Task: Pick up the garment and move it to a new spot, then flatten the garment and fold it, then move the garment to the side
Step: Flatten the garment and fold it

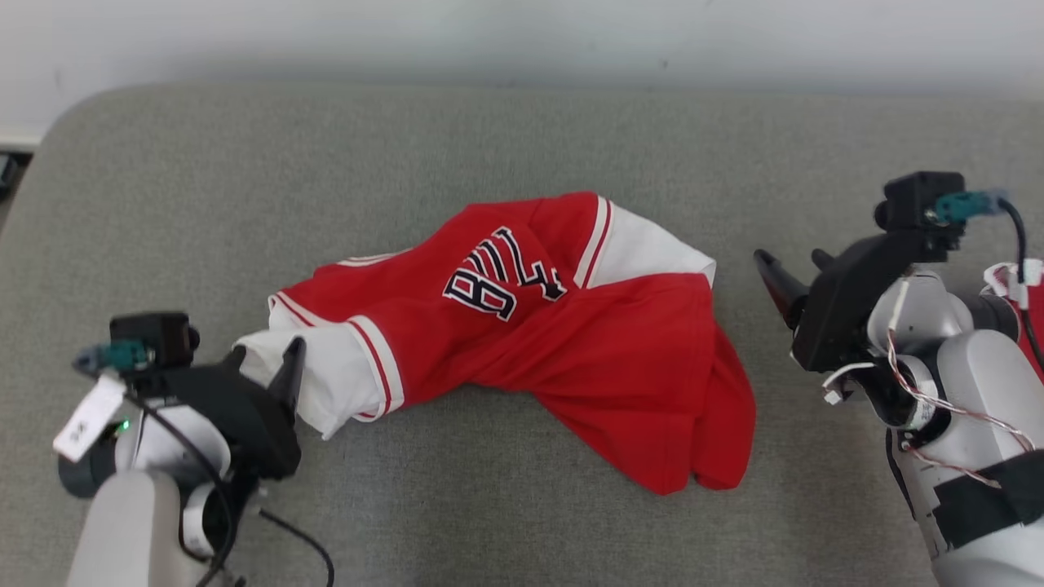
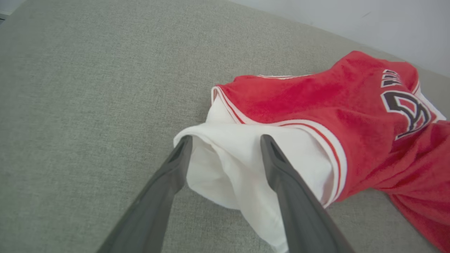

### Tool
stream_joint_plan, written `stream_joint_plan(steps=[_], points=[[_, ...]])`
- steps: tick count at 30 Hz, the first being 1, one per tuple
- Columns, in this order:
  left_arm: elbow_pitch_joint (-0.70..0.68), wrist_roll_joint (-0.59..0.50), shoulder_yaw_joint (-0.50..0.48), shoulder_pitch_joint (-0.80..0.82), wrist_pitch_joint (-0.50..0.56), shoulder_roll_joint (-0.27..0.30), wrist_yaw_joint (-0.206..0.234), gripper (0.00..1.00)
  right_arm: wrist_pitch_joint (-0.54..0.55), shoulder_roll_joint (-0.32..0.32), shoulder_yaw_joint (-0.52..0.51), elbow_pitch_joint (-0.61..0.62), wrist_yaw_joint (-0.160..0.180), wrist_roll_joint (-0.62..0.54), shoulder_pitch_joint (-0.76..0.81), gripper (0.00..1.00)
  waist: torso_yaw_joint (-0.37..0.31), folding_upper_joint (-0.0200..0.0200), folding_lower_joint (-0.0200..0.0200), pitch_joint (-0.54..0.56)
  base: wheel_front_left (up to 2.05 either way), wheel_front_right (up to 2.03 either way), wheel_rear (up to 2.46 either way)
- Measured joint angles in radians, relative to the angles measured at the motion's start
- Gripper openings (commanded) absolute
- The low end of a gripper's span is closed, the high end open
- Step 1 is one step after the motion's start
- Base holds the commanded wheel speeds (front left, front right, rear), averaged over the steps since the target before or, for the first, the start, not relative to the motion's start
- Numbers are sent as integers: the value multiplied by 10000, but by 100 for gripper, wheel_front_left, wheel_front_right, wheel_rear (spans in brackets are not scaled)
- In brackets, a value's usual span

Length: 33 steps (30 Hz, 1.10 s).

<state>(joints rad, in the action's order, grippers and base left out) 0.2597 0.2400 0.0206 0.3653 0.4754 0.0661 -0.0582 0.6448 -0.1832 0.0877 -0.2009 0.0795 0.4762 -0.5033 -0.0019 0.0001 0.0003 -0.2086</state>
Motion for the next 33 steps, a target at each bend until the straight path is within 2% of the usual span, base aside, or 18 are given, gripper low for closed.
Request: stream_joint_plan(steps=[6, 7, 8, 11, 13, 15, 17, 19, 20, 21, 23, 24, 26, 27, 28, 29, 32, 33], points=[[385, 102, 211, 807, 700, -54, 84, 100, 1149, 0, 408, -792, 15, 2, -651, 99, 212, 1, 1, -616, 0, 0, 0], [441, 100, 245, 889, 769, -65, 117, 100, 1319, 2, 518, -894, 13, -8, -763, 93, 264, 0, 0, -682, 0, 0, 0], [483, 92, 263, 970, 798, -71, 157, 100, 1486, 4, 627, -940, 13, -13, -816, 92, 321, 1, 0, -737, 0, 0, 0], [548, 12, 270, 1041, 953, -58, 236, 100, 1854, 194, 930, -1149, -6, -12, -819, 96, 462, 1, -1, -854, 0, 0, 0], [545, -69, 311, 1041, 974, -58, 238, 100, 2119, 278, 1066, -1166, -117, 67, -783, 91, 523, 1, -1, -887, 0, 0, 0], [535, -180, 393, 1039, 1043, -59, 230, 100, 2330, 299, 1116, -1170, -213, 224, -732, 77, 544, 1, -1, -872, 0, 0, 0], [550, -182, 481, 1031, 1049, -71, 230, 80, 2506, 293, 1143, -1202, -280, 280, -568, 50, 547, 1, -3, -808, 0, 0, 0], [529, -180, 541, 947, 1053, -81, 230, 74, 2633, 274, 1170, -1218, -330, 341, -380, 49, 542, 0, -4, -725, 0, 0, 0], [514, -182, 573, 887, 1064, -84, 230, 73, 2692, 267, 1172, -1210, -345, 341, -339, 55, 536, 1, -4, -687, 0, 0, 0], [527, -182, 604, 878, 1064, -92, 236, 75, 2719, 267, 1172, -1231, -345, 341, -341, 53, 530, 0, -4, -653, 0, 0, 0], [518, -182, 631, 880, 1064, -96, 238, 74, 2763, 267, 1172, -1239, -345, 341, -339, 44, 524, 0, -3, -618, 0, 0, 0], [520, -182, 648, 880, 1066, -100, 238, 65, 2805, 267, 1183, -1262, -345, 341, -339, 37, 519, 0, -3, -584, 0, 0, 0], [504, -182, 673, 877, 1103, -105, 240, 48, 2894, 272, 1231, -1258, -345, 341, -319, 5, 505, 0, -3, -521, 0, 0, 0], [508, -182, 686, 878, 1104, -105, 240, 40, 2932, 282, 1264, -1266, -345, 341, -309, 0, 498, 0, -4, -499, 0, 0, 0], [525, -182, 702, 877, 1104, -107, 240, 29, 2949, 293, 1279, -1277, -345, 341, -303, 0, 494, 0, -4, -473, 0, 0, 0], [531, -186, 709, 877, 1104, -107, 242, 0, 2980, 303, 1290, -1281, -345, 341, -296, 0, 492, 0, -3, -446, 0, 0, 0], [541, -213, 711, 871, 1055, -119, 334, 0, 2953, 345, 1256, -1275, -337, 341, -290, 0, 494, 0, -3, -370, 0, 0, 0], [495, -222, 675, 870, 1041, -117, 397, 0, 2763, 397, 1129, -1221, -215, 341, -302, 0, 496, 0, -4, -347, 0, 0, 0]])
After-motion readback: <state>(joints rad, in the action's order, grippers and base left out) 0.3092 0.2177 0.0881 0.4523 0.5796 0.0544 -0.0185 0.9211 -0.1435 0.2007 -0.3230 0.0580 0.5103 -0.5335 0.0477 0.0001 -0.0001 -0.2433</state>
